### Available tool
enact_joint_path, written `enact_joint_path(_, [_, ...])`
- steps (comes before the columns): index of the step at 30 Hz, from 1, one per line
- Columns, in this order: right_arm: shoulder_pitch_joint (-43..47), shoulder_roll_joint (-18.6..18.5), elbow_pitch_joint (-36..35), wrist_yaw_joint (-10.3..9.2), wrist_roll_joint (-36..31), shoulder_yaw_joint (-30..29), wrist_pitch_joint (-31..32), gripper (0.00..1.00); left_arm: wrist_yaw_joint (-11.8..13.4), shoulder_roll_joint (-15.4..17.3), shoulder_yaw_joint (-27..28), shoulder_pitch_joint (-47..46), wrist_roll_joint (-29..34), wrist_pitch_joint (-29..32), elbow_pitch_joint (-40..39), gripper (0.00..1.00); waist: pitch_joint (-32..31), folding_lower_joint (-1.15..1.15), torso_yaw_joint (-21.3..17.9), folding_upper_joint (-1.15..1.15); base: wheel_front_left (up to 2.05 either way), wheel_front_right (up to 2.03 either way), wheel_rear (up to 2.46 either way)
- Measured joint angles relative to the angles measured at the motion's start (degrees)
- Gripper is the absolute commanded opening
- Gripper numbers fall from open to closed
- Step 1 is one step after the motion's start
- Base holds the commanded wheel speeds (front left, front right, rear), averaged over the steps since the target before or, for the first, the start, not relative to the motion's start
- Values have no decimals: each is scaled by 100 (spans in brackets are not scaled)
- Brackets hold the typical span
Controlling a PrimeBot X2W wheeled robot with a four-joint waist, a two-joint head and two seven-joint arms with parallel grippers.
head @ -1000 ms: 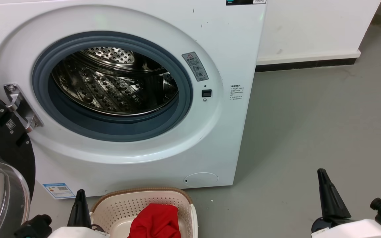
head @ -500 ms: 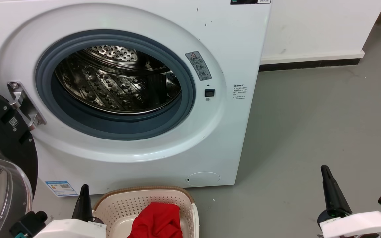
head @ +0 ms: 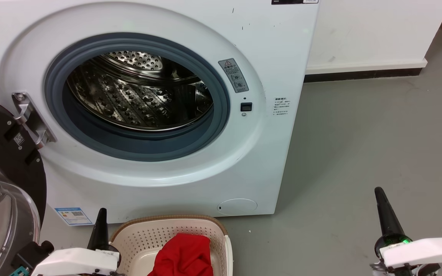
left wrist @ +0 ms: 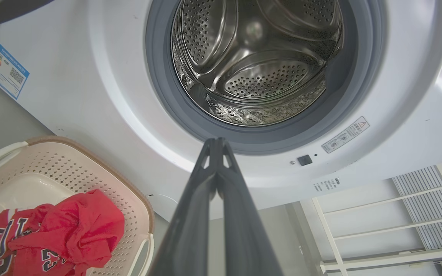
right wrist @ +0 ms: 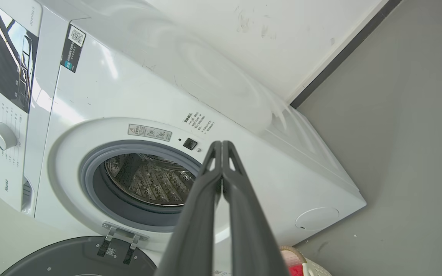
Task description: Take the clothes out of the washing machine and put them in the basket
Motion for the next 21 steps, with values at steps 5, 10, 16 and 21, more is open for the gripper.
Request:
enact_joint_path(5, [-55, -3, 75, 0, 341, -33, 76, 0, -53, 0, 13, -62, -331, 93, 44, 0, 6, 0, 19, 0, 0, 0, 0])
enact_joint_path(10, [-136, -5, 138, 0, 666, -70, 154, 0, -100, 1, 25, -118, -645, 165, 85, 0, 12, 0, 38, 0, 0, 0, 0])
enact_joint_path(16, [-186, -7, 218, 0, 1028, -116, 247, 0, -142, 2, 37, -190, -1003, 249, 126, 0, 19, 0, 61, 0, 0, 0, 0])
enact_joint_path(21, [-249, -7, 279, 0, 1318, -148, 321, 0, -183, 2, 48, -237, -1287, 323, 164, 0, 25, 0, 81, 0, 0, 0, 0])
